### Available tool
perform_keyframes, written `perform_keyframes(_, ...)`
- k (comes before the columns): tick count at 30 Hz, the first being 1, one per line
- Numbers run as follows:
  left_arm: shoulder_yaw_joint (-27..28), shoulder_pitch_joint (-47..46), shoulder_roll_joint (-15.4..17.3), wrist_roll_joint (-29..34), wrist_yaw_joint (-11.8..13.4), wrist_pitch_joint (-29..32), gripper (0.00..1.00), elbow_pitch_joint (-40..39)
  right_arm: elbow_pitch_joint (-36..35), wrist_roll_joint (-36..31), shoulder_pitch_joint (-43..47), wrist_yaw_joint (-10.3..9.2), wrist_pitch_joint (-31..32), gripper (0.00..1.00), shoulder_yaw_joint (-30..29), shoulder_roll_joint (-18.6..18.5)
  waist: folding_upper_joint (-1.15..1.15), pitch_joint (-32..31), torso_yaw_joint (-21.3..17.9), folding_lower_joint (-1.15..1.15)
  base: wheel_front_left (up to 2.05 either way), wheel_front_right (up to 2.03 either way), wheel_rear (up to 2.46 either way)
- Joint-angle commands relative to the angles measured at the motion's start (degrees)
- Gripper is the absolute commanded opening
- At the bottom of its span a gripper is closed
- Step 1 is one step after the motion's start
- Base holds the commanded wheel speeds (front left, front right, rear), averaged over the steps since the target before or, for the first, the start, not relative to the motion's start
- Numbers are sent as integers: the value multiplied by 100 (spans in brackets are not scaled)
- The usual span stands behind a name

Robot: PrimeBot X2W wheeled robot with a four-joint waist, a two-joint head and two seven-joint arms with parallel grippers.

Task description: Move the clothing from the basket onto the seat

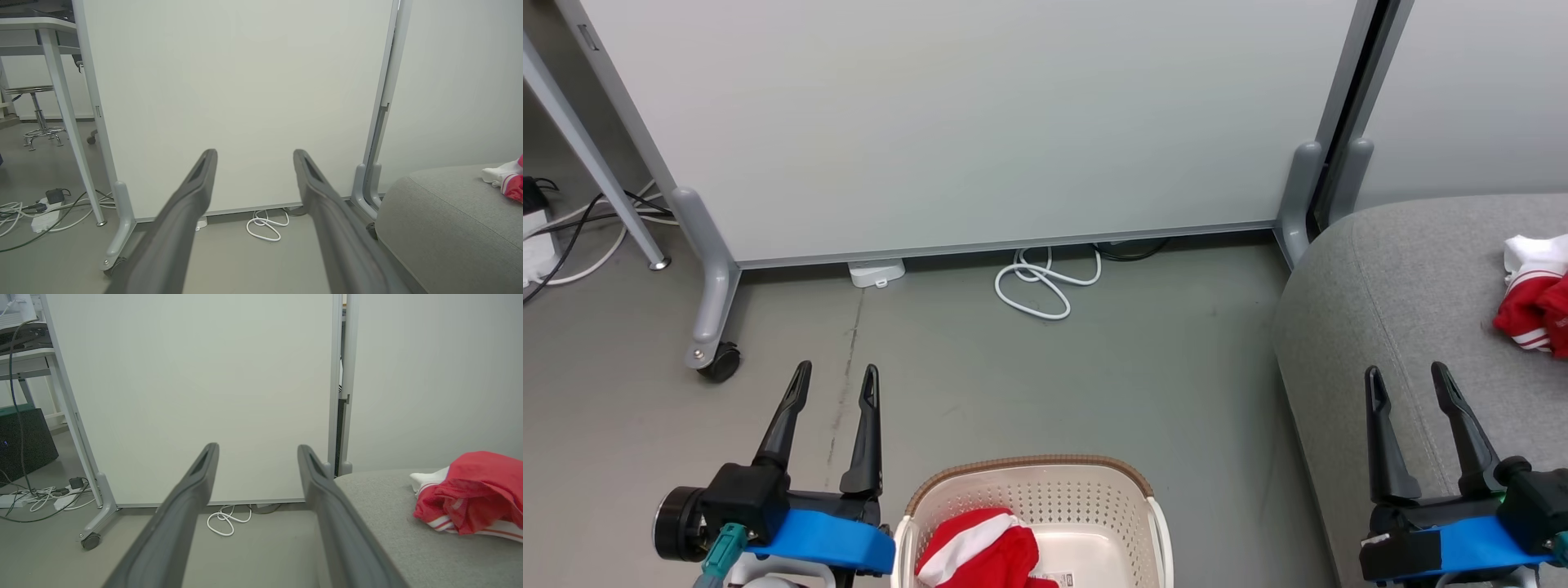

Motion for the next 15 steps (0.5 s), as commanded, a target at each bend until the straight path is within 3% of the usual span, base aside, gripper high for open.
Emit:
perform_keyframes(1, 41, 42, -18, 33, -19, -15, 100, -5, 15, 41, 77, 3, -6, 100, -19, 22, 0, -16, 23, 1, 0, 0, 0)
perform_keyframes(15, 148, 84, -126, 160, -120, -15, 100, 71, 103, 87, 74, 3, -5, 100, 200, 31, 0, -23, 66, 1, 0, 0, 0)
